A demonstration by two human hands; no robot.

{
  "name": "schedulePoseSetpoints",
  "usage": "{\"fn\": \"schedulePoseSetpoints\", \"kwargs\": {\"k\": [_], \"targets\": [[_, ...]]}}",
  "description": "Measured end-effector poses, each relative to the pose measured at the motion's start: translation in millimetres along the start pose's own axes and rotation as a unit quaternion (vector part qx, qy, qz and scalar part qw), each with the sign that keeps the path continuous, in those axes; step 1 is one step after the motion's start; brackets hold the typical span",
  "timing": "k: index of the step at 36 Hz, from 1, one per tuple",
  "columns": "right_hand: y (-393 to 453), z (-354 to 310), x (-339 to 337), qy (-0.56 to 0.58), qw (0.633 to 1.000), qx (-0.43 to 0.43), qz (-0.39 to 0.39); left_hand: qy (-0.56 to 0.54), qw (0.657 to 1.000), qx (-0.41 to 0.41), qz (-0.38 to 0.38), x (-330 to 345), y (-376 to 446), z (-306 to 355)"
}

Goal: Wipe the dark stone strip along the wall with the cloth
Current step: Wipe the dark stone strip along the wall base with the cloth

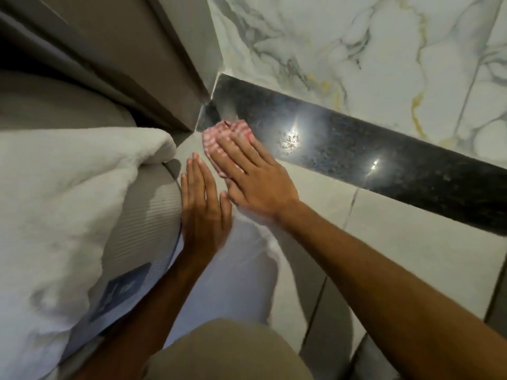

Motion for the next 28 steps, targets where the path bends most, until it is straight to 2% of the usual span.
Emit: {"fn": "schedulePoseSetpoints", "kwargs": {"k": [3, 7, 8, 10, 13, 18, 20, 22, 26, 28], "targets": [[-27.7, 22.7, -12.7, -0.012, 0.998, 0.055, 0.021, -0.01, 1.0, -0.01, 0.003, -2.1, 1.6, 1.2], [2.9, 40.4, -11.5, -0.027, 0.963, 0.251, 0.091, -0.042, 0.999, -0.016, 0.011, 3.1, -3.6, 1.1], [19.7, 38.8, -8.7, -0.032, 0.957, 0.27, 0.101, -0.05, 0.998, -0.018, 0.019, 5.7, -3.7, 0.5], [51.1, 24.8, -2.4, -0.023, 0.965, 0.242, 0.102, -0.066, 0.996, -0.034, 0.042, 5.9, -2.6, -3.3], [65.1, 6.4, 6.4, 0.0, 0.984, 0.147, 0.105, -0.091, 0.993, -0.047, 0.055, 7.8, -2.6, -2.2], [-8.0, -1.2, 1.8, 0.011, 0.996, 0.074, 0.043, -0.066, 0.997, -0.023, 0.03, -0.7, -3.2, 1.1], [-41.7, 4.8, -1.9, 0.006, 0.994, 0.094, 0.047, -0.063, 0.997, -0.02, 0.029, -1.7, -2.0, 1.5], [-55.5, 14.0, -5.1, -0.006, 0.985, 0.154, 0.081, -0.063, 0.997, -0.027, 0.033, -1.3, -0.6, 1.5], [-11.8, 16.7, -1.7, -0.032, 0.946, 0.294, 0.134, -0.083, 0.995, -0.045, 0.036, 5.9, -0.9, -0.6], [21.5, 7.2, 6.6, -0.015, 0.953, 0.275, 0.129, -0.1, 0.993, -0.058, 0.041, 8.7, -1.0, -1.6]]}}
Point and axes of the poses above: each hand's wrist, its own y-axis towards the middle knuckle, its own x-axis out of the palm, z = x × y, the point moved 1 cm from there along y, towards the middle knuckle, and after that the axes turned 14 degrees about z, right-handed, at the moved point
